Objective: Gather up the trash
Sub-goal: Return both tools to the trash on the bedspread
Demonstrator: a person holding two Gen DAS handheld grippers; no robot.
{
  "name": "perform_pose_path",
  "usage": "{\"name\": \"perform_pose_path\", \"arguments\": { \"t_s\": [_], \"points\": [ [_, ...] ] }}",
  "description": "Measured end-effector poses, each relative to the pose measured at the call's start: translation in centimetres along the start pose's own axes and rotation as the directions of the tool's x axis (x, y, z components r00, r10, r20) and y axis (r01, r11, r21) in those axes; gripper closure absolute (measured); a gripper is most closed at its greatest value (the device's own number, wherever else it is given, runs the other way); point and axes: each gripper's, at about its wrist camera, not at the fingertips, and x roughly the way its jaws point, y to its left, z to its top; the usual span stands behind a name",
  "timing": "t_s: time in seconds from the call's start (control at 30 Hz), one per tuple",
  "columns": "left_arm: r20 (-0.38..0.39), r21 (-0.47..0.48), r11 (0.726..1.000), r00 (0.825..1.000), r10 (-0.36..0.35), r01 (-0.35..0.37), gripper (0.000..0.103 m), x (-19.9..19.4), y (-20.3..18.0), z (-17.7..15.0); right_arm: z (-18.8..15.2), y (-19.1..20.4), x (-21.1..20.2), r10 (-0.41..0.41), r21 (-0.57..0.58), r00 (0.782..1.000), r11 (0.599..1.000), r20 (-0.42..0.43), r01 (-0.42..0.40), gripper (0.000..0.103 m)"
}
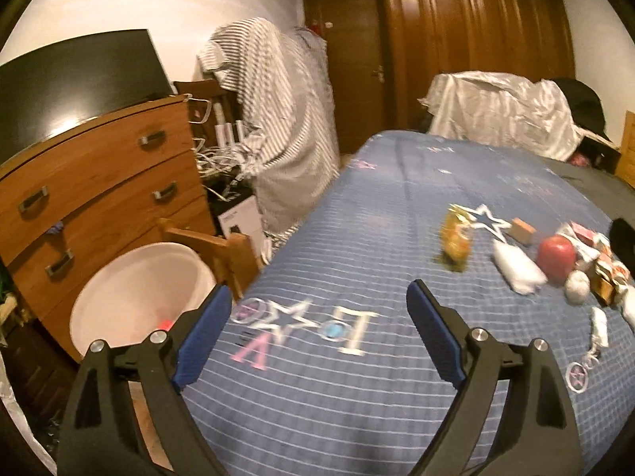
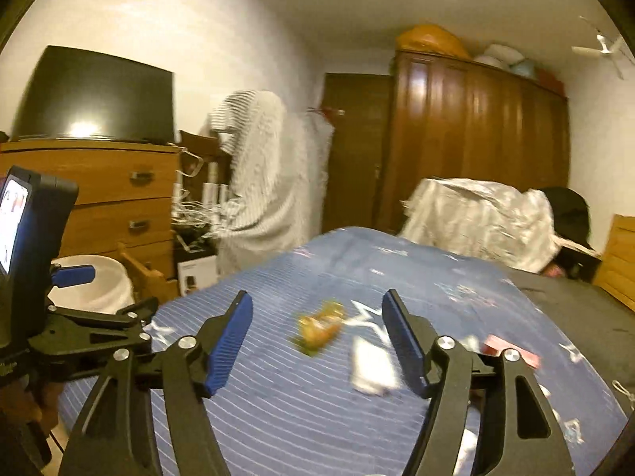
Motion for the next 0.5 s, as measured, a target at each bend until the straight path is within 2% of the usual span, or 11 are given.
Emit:
{"name": "perform_pose_path", "arguments": {
  "t_s": [0.23,0.43,0.5],
  "points": [
    [-0.046,0.046,0.997,0.997,-0.065,0.067,0.013,0.0,-4.6,-1.5,-5.0,-9.6,-3.8,-0.128,0.092,0.989,0.987,-0.077,0.135,0.025],
    [-0.076,0.104,0.986,0.990,-0.120,0.127,0.013,0.0,-8.3,-2.2,-9.5,-17.6,-6.1,-0.243,0.178,0.957,0.947,-0.157,0.269,0.023],
    [-0.087,0.113,0.983,0.987,-0.132,0.141,0.013,0.3,-9.4,-2.2,-10.5,-19.0,-6.0,-0.267,0.210,0.945,0.929,-0.191,0.305,0.023]
  ]
}}
